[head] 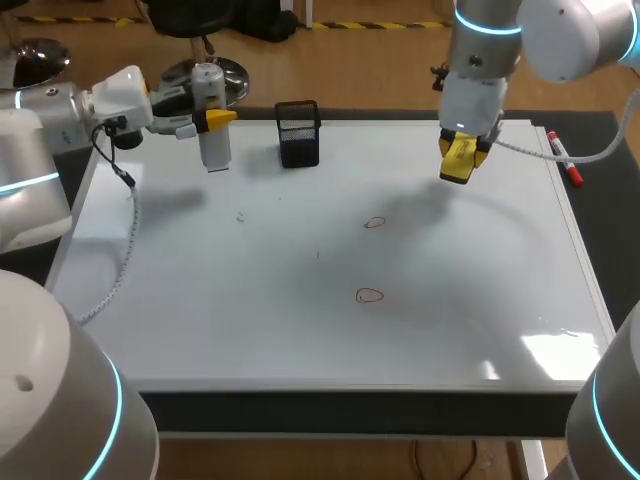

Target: Pick up the inspection probe, press it on each red-marked spot on the whiteboard one by one, put down the probe, pick up the eraser, and wipe off all the red marks.

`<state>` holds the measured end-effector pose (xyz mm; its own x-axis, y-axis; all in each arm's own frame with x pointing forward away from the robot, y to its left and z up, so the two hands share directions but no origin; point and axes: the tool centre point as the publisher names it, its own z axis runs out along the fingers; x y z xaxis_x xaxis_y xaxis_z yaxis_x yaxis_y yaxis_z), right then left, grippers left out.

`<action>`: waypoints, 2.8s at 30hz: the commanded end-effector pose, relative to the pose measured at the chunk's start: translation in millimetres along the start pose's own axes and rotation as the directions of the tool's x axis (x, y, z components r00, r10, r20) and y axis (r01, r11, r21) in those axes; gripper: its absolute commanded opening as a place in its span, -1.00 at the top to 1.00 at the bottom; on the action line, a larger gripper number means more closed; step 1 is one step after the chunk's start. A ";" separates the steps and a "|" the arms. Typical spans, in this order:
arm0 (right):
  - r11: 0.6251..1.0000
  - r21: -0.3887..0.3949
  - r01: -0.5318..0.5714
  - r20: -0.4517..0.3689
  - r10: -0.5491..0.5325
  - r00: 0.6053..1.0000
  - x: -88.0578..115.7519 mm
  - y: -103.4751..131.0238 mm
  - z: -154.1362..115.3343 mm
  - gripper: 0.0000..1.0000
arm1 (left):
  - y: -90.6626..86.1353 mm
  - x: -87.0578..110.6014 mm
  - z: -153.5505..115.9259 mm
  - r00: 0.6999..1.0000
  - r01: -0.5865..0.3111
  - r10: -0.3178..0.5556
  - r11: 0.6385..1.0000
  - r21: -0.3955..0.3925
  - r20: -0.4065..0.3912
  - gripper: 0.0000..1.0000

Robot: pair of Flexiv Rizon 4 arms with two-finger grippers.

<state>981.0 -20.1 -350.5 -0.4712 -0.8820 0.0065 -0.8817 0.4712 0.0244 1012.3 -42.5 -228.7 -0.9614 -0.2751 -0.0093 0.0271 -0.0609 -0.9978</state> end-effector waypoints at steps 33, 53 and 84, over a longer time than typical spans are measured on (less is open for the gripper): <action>0.942 0.042 0.332 0.056 -0.334 0.941 -106.8 128.3 24.5 1.00 | -1.0 0.3 0.2 1.000 -0.001 0.001 1.000 0.000 0.001 1.00; 0.918 -0.028 0.396 0.061 -0.394 0.917 -121.3 143.8 61.6 1.00 | -1.0 0.3 0.2 1.000 -0.001 0.001 1.000 0.000 0.001 1.00; 0.911 -0.077 0.406 0.051 -0.403 0.914 -110.0 148.7 86.0 1.00 | -1.0 0.3 0.2 1.000 -0.001 0.001 1.000 0.000 0.001 1.00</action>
<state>899.5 149.8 -430.7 -0.0794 -0.9953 -0.0557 -0.9921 0.0734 0.1014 1012.0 -42.2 -228.3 -0.9614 -0.2749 -0.0094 0.0268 -0.0593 -0.9979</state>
